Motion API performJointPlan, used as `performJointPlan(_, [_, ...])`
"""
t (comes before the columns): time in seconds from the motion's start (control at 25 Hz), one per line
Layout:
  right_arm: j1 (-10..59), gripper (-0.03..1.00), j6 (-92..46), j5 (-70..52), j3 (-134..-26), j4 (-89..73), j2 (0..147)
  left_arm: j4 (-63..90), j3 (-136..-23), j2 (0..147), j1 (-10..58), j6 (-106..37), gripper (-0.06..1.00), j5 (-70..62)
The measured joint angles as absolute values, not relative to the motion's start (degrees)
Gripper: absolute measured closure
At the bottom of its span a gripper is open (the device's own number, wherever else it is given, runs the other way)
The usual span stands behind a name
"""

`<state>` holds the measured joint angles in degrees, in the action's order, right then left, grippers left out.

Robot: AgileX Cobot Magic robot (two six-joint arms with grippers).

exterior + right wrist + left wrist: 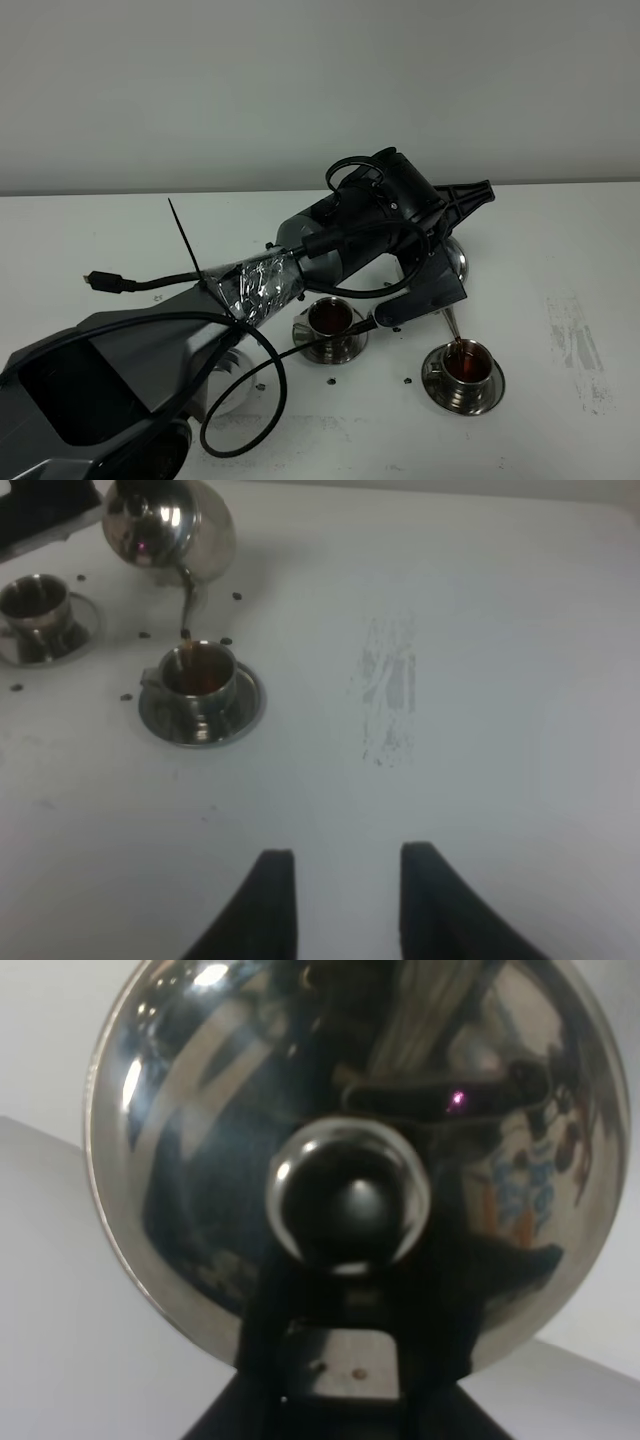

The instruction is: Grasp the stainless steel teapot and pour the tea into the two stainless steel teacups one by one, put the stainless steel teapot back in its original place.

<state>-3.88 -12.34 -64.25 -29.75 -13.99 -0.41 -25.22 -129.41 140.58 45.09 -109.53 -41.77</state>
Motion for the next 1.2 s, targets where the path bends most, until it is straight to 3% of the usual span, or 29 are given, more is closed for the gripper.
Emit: performJointPlan(1.2, [-3.88, 0.72, -12.30, -64.25, -29.75, -13.85, -0.41, -27.57, -129.41, 140.54, 46.59, -109.95, 0.74, -41.39])
